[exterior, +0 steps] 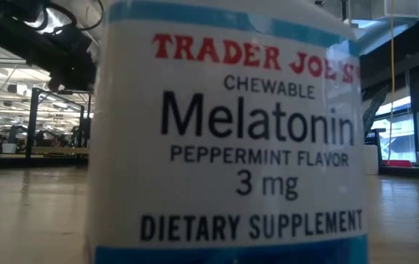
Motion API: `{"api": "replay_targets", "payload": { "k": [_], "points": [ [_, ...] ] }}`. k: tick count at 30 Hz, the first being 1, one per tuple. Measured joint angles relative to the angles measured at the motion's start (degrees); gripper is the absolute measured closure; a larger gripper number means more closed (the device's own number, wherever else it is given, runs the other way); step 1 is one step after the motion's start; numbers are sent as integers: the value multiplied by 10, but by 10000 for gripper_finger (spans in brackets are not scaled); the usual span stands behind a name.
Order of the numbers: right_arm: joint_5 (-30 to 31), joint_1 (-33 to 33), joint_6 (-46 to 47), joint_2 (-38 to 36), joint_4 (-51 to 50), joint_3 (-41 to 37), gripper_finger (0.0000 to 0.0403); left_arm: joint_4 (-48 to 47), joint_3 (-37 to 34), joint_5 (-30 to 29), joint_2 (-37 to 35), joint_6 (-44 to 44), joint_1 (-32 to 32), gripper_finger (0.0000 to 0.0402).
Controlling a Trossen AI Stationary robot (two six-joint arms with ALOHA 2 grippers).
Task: Pick and place medicine bottles onto shelf by color
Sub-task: Put the blue pill bottle on the shelf
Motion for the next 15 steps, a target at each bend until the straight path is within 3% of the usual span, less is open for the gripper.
{"api": "replay_targets", "payload": {
  "k": [15],
  "points": [
    [-14,0,0,0,0,0,157,44,-36,-11,7,1,0,244]
  ]
}}
